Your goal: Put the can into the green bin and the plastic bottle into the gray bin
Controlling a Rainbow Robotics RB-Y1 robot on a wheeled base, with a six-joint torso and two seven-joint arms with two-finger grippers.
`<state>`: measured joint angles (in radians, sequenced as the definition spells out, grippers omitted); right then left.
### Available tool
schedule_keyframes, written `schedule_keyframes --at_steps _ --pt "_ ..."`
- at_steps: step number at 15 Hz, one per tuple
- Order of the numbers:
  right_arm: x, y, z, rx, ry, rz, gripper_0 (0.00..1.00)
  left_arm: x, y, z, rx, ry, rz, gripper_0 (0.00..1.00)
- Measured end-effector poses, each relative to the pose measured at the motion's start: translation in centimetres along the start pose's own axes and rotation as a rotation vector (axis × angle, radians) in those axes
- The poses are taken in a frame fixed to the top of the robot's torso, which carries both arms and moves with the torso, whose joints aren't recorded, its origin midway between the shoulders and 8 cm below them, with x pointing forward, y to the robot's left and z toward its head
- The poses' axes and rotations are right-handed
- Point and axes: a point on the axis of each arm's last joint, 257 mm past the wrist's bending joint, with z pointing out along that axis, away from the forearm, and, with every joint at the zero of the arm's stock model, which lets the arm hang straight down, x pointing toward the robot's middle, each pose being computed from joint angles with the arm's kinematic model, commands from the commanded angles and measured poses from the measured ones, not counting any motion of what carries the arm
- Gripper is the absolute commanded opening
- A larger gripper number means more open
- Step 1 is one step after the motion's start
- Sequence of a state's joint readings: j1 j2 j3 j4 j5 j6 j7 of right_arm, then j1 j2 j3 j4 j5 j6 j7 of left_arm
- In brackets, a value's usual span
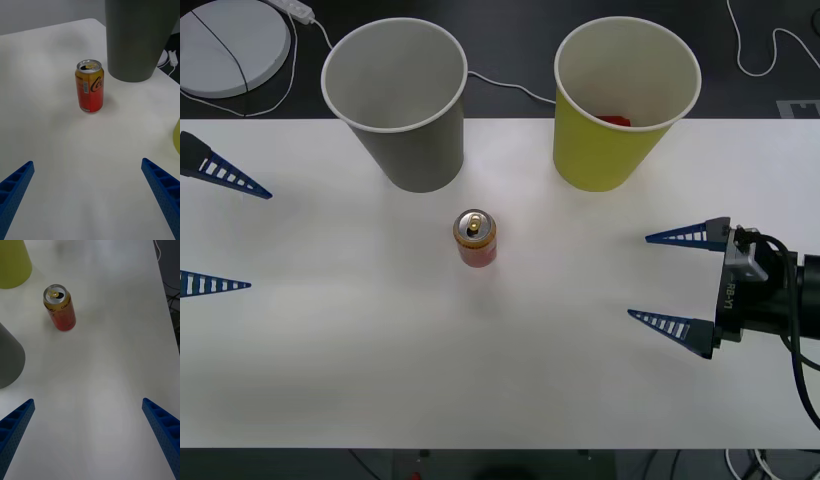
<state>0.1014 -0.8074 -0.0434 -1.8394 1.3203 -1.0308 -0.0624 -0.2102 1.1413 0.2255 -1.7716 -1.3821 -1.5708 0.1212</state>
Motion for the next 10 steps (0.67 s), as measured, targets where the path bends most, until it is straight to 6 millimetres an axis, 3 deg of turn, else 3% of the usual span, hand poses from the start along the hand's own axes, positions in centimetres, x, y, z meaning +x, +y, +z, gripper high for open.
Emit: schedule_keyframes --at_steps 10 --pt "1.3 0.3 5.2 0.077 -0.149 0.079 1.00 0.0 0.0 0.0 0.000 0.000 0.000 1.00"
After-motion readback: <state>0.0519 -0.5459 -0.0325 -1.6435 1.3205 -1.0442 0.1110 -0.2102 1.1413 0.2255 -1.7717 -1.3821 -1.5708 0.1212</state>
